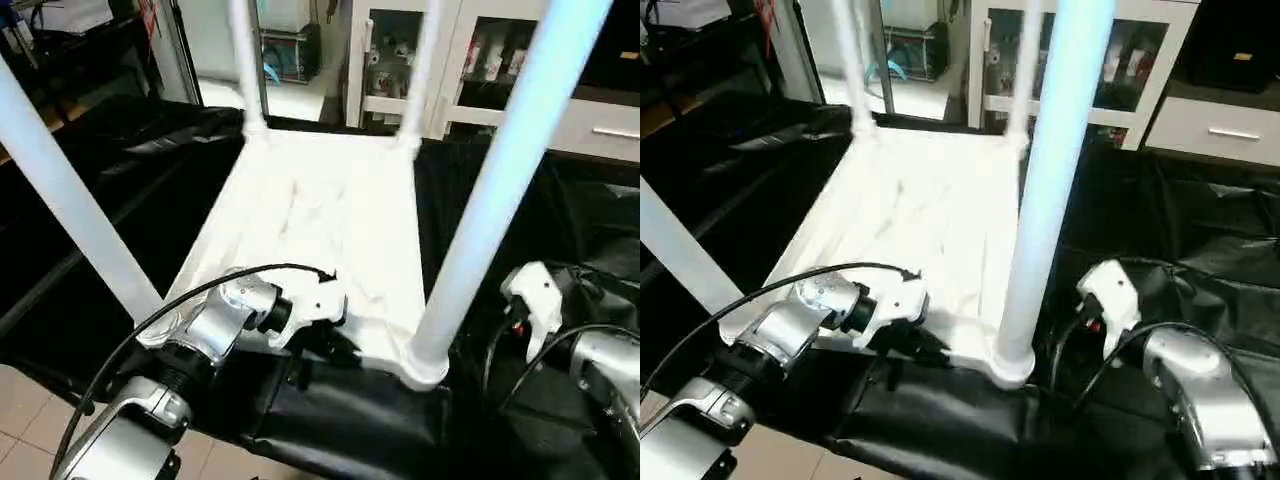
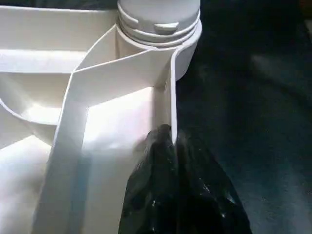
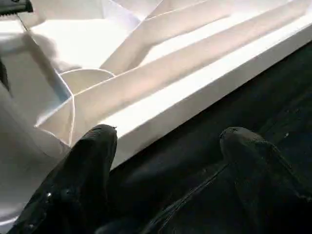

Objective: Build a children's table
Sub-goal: Rotate leg to tighten

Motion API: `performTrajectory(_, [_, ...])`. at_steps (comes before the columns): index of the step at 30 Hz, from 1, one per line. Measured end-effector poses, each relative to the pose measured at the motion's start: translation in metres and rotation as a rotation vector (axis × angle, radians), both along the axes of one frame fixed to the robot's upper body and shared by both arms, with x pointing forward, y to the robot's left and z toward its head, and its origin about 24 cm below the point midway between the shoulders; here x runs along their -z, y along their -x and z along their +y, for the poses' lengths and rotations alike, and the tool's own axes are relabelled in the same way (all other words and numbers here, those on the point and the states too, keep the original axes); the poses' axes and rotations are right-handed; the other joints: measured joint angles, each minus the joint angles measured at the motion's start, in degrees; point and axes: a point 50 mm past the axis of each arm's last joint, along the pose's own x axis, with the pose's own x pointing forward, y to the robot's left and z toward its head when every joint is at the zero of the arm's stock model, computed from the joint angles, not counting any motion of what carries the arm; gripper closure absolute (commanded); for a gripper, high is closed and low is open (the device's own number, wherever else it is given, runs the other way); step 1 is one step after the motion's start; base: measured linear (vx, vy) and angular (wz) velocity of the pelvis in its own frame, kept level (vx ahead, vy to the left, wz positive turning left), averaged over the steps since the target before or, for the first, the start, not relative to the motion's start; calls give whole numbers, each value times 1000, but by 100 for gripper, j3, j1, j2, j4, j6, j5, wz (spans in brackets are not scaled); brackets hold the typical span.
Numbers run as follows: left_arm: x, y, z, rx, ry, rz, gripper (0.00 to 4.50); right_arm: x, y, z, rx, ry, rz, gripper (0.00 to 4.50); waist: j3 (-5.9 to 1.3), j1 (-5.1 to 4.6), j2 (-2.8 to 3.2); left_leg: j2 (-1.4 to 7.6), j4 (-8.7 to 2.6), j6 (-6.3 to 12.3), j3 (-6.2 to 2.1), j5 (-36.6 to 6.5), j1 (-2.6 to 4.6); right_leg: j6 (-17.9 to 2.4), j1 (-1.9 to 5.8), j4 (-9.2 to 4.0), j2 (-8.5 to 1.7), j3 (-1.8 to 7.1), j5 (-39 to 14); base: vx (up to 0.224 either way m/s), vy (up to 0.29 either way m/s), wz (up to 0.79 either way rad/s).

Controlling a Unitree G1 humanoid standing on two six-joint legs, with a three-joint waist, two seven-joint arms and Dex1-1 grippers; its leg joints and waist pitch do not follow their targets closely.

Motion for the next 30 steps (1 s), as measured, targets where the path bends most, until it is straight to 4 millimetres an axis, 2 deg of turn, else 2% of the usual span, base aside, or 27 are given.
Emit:
performTrajectory(7, [-1, 0, 6, 15, -4, -6, 450, 3, -6, -4, 73, 24, -13, 84, -1, -9, 1, 5, 0, 1, 10, 0, 0, 0, -3, 2, 0, 0, 0, 0, 0, 0])
performTrajectory(11, [-1, 1, 7, 12, -1, -5, 450, 3, -8, -1, 87, 18, -29, 84, 9, -9, -15, 8, 0, 1, 13, 1, 0, 1, -4, 7, 1, 0, 0, 0, 0, 0])
performTrajectory(15, [-2, 3, 22, 28, -26, 19, 450, 3, -11, 0, 103, 23, -37, 84, 27, -22, -45, 12, 1, 0, 20, 1, 2, 12, -10, 29, 1, 2, -9, 0, 0, 0])
performTrajectory(19, [-4, 5, 27, 55, -38, 24, 450, 3, -14, 1, 108, 16, -46, 84, 24, -24, -64, 12, 2, -1, 23, 1, 2, 11, -11, 31, 1, 4, -11, 0, 0, 0])
performTrajectory(24, [-4, 6, 27, 67, -16, -35, 450, 4, -15, 4, 110, 3, -55, 84, 20, -9, -61, 11, 5, 0, 27, 0, 2, 10, -13, 35, 0, 7, -13, 0, 0, 0])
performTrajectory(25, [-4, 5, 26, 65, -7, -55, 406, 4, -15, 5, 111, 0, -55, 74, 19, 0, -59, 11, 9, 0, 27, 1, 3, 10, -12, 40, -1, 7, -13, 0, 0, 0])
performTrajectory(28, [-3, 3, 23, -1, 42, -52, 395, 6, -15, 10, 115, -24, -57, 74, 24, -5, -65, 9, 39, -31, 34, -15, 3, 12, -13, 86, -18, 10, -14, 0, 0, 0])
performTrajectory(30, [-3, 2, 23, -48, 85, -27, 379, 6, -15, 11, 117, -27, -57, 74, 46, -16, -101, 10, 45, -35, 32, -14, 4, 12, -13, 92, -20, 9, -12, 0, 0, 0])
